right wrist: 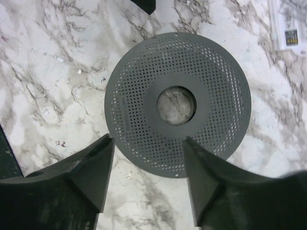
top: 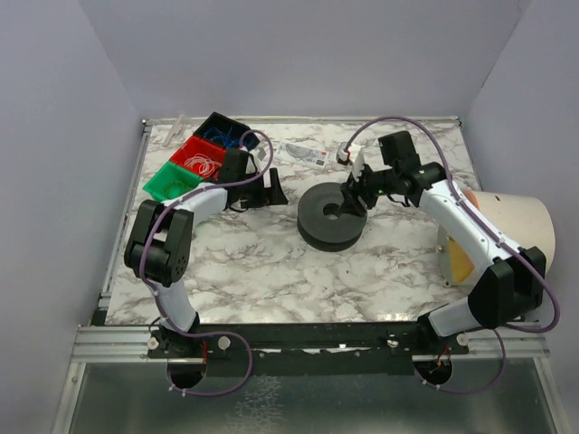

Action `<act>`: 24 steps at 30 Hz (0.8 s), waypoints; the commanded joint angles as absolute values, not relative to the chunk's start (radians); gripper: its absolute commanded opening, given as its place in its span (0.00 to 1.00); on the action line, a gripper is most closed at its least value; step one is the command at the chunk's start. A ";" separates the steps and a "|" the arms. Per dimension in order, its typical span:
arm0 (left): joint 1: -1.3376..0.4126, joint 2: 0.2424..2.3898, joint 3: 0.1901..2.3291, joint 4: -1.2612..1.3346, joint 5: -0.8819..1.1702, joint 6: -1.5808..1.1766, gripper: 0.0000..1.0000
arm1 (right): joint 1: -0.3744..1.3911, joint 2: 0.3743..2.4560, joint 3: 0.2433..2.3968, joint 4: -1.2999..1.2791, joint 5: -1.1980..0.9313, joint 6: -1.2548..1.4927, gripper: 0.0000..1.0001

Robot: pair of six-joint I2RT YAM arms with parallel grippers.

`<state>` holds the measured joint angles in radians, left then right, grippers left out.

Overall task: Wrap the cables
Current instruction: Place the cable reel at the center of the board, then reset both arms

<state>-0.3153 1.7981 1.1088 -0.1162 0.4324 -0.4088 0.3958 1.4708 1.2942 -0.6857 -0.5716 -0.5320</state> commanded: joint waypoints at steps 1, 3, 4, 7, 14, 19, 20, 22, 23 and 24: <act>-0.311 1.714 1.185 -0.175 0.379 -0.314 0.99 | 0.357 1.376 1.272 -0.697 -0.587 -0.525 0.86; -0.311 1.678 1.208 -0.200 0.362 -0.265 0.99 | 0.349 1.333 1.258 -0.706 -0.564 -0.511 1.00; -0.311 1.657 1.221 -0.214 0.353 -0.234 0.99 | 0.349 1.308 1.251 -0.707 -0.545 -0.499 1.00; -0.311 1.586 1.269 -0.294 0.345 -0.087 0.99 | 0.347 1.233 1.220 -0.702 -0.454 -0.459 1.00; -0.267 1.319 1.277 -0.493 0.357 0.244 0.99 | 0.347 1.005 1.146 -0.674 -0.190 -0.402 1.00; -0.259 1.126 1.229 -0.569 0.239 0.216 0.99 | 0.347 0.722 1.046 -0.559 -0.104 -0.286 1.00; -0.259 1.086 1.218 -0.578 0.221 0.218 0.99 | 0.347 0.675 1.045 -0.559 -0.084 -0.270 1.00; -0.255 0.996 1.171 -0.587 0.217 0.251 0.99 | 0.345 0.603 1.049 -0.580 -0.033 -0.263 1.00; -0.249 0.956 1.148 -0.604 0.237 0.278 0.99 | 0.346 0.568 1.045 -0.599 -0.023 -0.281 1.00; -0.241 0.925 1.135 -0.633 0.260 0.309 0.99 | 0.345 0.531 1.030 -0.614 -0.024 -0.308 1.00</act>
